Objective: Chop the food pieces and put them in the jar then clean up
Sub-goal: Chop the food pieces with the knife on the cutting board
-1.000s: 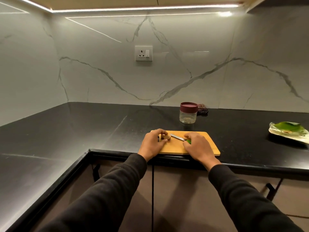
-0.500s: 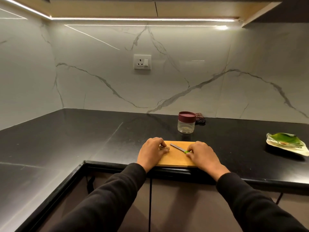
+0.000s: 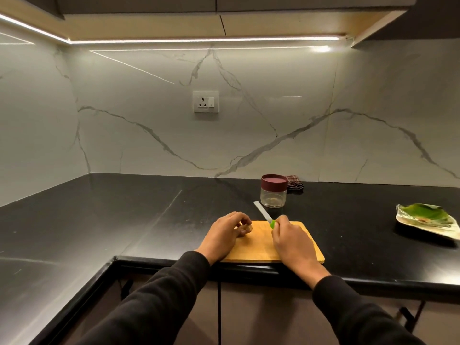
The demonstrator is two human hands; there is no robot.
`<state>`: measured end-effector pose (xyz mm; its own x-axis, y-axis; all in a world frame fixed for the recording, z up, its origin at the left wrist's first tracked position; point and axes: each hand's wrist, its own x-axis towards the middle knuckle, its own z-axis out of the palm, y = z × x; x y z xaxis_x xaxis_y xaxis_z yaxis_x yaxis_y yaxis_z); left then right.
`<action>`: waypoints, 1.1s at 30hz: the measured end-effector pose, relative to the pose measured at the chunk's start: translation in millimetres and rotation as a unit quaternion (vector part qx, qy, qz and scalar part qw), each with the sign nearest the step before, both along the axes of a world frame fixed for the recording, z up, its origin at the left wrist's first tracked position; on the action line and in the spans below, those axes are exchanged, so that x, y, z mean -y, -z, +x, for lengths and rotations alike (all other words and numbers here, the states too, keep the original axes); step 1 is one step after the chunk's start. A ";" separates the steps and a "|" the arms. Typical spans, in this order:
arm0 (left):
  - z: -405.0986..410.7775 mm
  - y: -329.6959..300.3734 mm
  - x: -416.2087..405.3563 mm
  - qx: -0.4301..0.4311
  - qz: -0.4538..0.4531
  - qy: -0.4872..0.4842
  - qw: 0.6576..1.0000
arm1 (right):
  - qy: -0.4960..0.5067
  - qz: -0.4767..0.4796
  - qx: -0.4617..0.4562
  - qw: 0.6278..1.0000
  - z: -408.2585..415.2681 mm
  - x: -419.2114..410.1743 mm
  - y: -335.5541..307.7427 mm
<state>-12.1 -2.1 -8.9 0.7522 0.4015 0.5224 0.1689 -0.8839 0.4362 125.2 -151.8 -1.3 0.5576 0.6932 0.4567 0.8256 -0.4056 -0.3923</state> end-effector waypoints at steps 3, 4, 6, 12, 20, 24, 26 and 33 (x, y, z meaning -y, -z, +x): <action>0.1 -2.3 -0.7 -0.011 0.003 0.007 1.000 | 0.009 0.018 -0.009 1.000 1.1 -0.6 5.7; 0.1 -2.5 -1.0 -0.016 0.004 0.009 1.000 | 0.018 0.023 -0.005 1.000 0.4 -0.1 7.2; 0.3 -2.4 -1.1 -0.025 0.012 0.009 1.000 | 0.023 0.038 0.000 0.999 -1.9 0.6 9.4; 6.8 -3.8 2.7 -0.042 0.057 0.003 0.998 | -0.011 0.017 0.011 1.000 -7.5 4.7 8.9; 5.1 -2.4 8.1 -0.010 0.066 -0.019 0.998 | -0.051 -0.032 0.012 0.998 -10.8 11.0 -3.0; 5.5 -0.5 6.5 -0.006 0.031 -0.014 0.999 | -0.050 -0.086 0.027 0.995 -10.7 14.6 -3.8; 5.6 1.7 3.6 -0.013 0.024 -0.014 1.000 | -0.052 -0.087 0.021 0.995 -10.9 14.8 -3.0; 9.2 5.3 -0.3 -0.043 -0.001 -0.015 0.999 | -0.053 -0.067 0.004 0.996 -11.7 15.8 0.9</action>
